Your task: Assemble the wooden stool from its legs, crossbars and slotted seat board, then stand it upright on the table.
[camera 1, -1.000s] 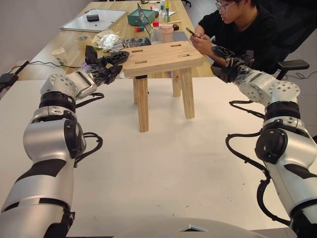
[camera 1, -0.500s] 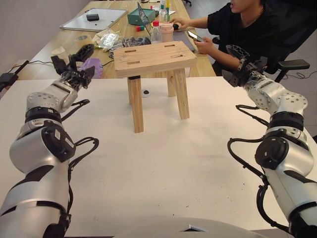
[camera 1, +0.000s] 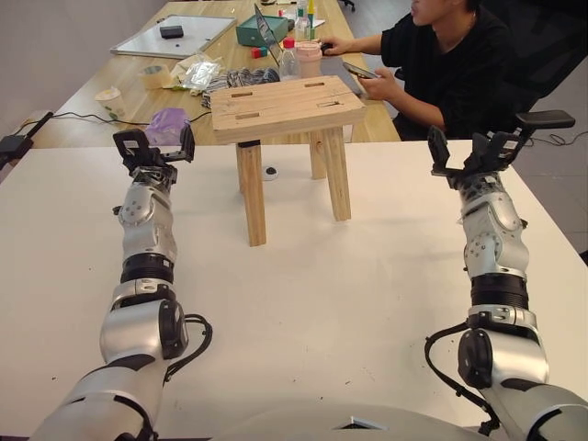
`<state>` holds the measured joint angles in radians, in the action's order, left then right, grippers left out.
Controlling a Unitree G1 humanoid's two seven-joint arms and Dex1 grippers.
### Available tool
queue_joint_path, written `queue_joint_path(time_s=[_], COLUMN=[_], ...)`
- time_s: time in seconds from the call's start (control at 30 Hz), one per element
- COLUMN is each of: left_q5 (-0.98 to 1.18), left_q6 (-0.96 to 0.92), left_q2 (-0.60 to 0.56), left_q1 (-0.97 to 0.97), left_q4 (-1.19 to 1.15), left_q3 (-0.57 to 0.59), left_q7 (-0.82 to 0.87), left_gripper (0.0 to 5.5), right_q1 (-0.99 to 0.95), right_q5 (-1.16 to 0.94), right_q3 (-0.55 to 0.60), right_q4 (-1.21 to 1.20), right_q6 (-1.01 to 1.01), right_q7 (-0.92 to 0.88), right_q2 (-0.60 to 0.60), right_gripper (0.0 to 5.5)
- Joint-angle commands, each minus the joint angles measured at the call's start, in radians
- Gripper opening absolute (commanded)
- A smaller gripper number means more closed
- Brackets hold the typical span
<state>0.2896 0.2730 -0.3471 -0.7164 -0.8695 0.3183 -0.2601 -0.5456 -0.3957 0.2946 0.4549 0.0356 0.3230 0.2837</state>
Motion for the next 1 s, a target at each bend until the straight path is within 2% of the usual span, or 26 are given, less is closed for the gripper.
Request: queue_joint_path(time_s=[0.03, 0.37, 0.7, 1.0], left_q5=[-0.020, -0.052, -0.034, -0.045], left_q6=[0.015, 0.022, -0.011, 0.016], left_q2=[-0.003, -0.027, -0.056, -0.048], left_q1=[-0.011, -0.052, -0.117, -0.133], left_q4=[0.008, -0.046, -0.125, -0.149], left_q3=[-0.005, -0.011, 0.009, 0.001], left_q7=[0.010, -0.010, -0.051, -0.038], left_gripper=[5.37, 5.37, 5.37, 5.37], right_q1=[0.036, 0.060, 0.125, 0.100], right_q5=[0.069, 0.083, 0.215, 0.242], right_q3=[-0.048, -0.061, -0.143, -0.164], right_q4=[0.008, -0.016, -0.050, -0.018], right_q6=[0.078, 0.125, 0.227, 0.262], right_q7=[0.007, -0.008, -0.129, -0.143], right_q2=[-0.023, -0.067, -0.147, -0.140], right_gripper=[5.40, 5.40, 5.40, 5.40])
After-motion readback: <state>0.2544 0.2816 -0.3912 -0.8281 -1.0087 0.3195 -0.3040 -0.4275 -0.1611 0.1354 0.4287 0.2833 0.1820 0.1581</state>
